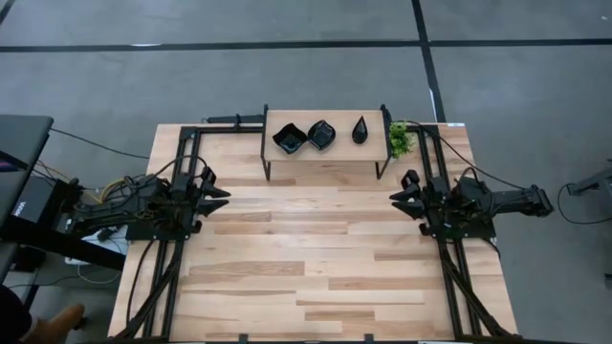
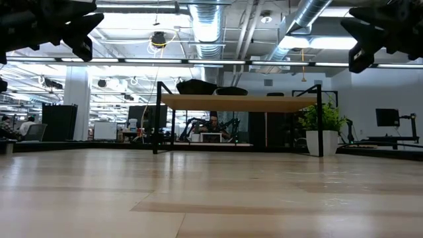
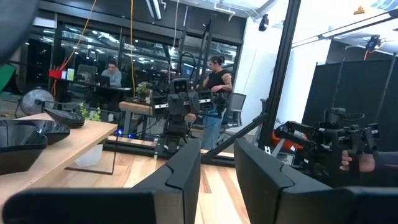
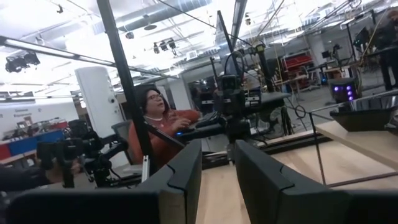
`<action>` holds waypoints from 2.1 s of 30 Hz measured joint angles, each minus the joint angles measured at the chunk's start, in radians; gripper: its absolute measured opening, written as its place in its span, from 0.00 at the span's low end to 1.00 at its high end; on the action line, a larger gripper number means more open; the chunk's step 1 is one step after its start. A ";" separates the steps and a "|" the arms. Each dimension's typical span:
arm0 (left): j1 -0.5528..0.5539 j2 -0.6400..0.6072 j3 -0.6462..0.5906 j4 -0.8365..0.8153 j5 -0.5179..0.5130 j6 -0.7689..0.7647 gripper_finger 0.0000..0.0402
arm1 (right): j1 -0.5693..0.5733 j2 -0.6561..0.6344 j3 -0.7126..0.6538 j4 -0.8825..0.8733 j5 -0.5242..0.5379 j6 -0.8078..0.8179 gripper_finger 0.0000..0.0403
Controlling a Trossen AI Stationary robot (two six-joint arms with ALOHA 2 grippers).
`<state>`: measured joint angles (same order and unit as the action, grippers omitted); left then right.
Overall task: Pick & Place Mini shaped plates
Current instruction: Return to Home Position
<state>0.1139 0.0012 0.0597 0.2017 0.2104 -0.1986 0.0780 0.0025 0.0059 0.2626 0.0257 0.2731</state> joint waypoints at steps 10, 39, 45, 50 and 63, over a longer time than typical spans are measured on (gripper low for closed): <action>0.000 0.001 0.000 0.001 0.000 0.000 0.25 | 0.000 0.000 -0.001 0.000 0.000 0.023 0.23; 0.000 0.001 0.000 0.001 0.000 0.000 0.25 | 0.000 0.000 -0.001 0.000 0.000 0.024 0.23; 0.000 0.001 0.000 0.001 0.000 0.000 0.25 | 0.000 0.000 -0.002 0.000 0.000 0.024 0.23; 0.000 0.001 0.000 0.002 0.000 0.000 0.25 | 0.000 0.000 -0.002 0.000 0.000 0.024 0.23; 0.000 0.001 0.000 0.001 0.000 0.000 0.25 | 0.000 0.000 -0.002 0.000 0.000 0.024 0.23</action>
